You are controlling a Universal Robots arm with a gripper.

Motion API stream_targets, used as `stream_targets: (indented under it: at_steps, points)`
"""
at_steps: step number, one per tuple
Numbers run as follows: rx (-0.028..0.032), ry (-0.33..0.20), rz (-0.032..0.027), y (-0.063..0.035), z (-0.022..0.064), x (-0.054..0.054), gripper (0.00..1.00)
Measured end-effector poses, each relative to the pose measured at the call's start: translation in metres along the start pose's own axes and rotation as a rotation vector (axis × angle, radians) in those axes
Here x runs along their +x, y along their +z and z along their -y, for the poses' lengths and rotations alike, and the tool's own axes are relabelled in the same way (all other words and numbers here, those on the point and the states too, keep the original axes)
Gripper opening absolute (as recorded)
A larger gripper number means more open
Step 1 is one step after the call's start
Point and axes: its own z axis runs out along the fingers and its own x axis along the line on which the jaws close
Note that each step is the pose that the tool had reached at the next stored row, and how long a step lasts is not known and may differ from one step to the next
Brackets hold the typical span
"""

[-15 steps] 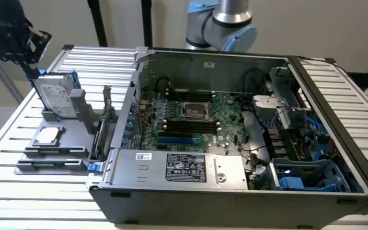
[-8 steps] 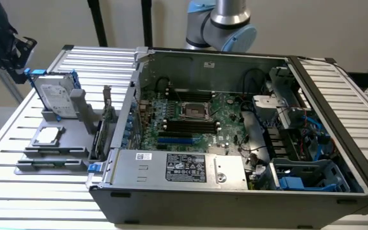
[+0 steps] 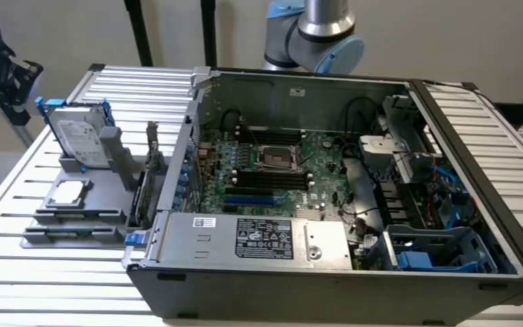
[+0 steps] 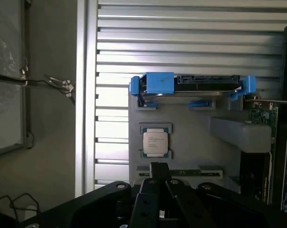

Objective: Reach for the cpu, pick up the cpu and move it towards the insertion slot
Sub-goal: 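Pick up the cpu and move it towards the insertion slot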

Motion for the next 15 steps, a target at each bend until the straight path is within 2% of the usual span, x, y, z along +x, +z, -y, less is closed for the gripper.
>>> stream_targets:
  at_steps: [3,4,7,10,11,13,15]
  points:
    - [0.0000,0.000,0.0000,0.0000,0.0000,0.0000,0.12]
    - [0.0000,0.000,0.0000,0.0000,0.0000,0.0000,0.24]
    - [0.0000,0.000,0.0000,0.0000,0.0000,0.0000,0.30]
    - [0.0000,0.000,0.0000,0.0000,0.0000,0.0000,0.47]
    - [0.0000,0.000,0.0001,0.0001,0.0000,0.0000,0.47]
    - [0.0000,0.000,0.0000,0.0000,0.0000,0.0000,0.59]
    - [0.0001,0.000,-0.0003,0.0001,0.0000,0.0001,0.59]
